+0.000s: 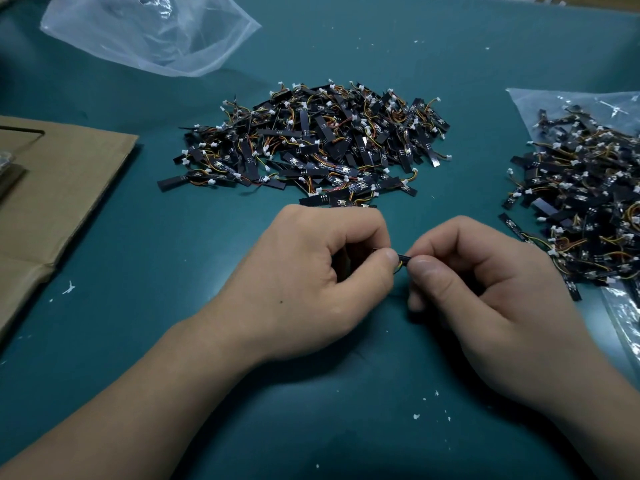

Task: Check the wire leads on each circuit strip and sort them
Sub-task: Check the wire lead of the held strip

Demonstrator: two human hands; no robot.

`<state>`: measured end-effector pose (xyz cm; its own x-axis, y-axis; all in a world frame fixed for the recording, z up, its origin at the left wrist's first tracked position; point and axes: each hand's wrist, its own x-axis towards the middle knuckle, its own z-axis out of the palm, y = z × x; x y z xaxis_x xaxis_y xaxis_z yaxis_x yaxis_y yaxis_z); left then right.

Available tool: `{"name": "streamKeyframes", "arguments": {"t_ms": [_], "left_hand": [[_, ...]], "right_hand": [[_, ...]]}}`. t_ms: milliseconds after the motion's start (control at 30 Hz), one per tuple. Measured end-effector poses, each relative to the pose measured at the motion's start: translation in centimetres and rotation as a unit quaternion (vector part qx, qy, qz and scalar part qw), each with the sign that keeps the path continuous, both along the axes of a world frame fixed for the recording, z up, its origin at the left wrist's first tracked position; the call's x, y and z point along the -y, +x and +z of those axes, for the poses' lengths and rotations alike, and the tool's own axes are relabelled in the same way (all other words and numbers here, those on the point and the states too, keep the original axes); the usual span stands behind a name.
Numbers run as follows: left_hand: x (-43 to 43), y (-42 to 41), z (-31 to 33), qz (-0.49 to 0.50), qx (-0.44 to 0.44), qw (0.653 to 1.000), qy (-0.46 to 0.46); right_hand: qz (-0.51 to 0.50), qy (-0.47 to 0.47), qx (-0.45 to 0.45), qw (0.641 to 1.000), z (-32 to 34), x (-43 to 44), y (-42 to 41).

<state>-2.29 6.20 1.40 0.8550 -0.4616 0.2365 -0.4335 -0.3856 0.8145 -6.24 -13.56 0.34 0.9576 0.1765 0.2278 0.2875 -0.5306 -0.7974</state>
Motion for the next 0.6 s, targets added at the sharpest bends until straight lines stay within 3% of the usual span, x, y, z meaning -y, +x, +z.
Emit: {"name": "streamKeyframes", "arguments": {"t_ms": [600], "left_hand": [[-0.21,0.02,0.36,-0.015,0.01,0.999,-0.028]], "right_hand": [[0.023,0.028,-0.008,0.999,0.55,-0.09,-0.21]]}}
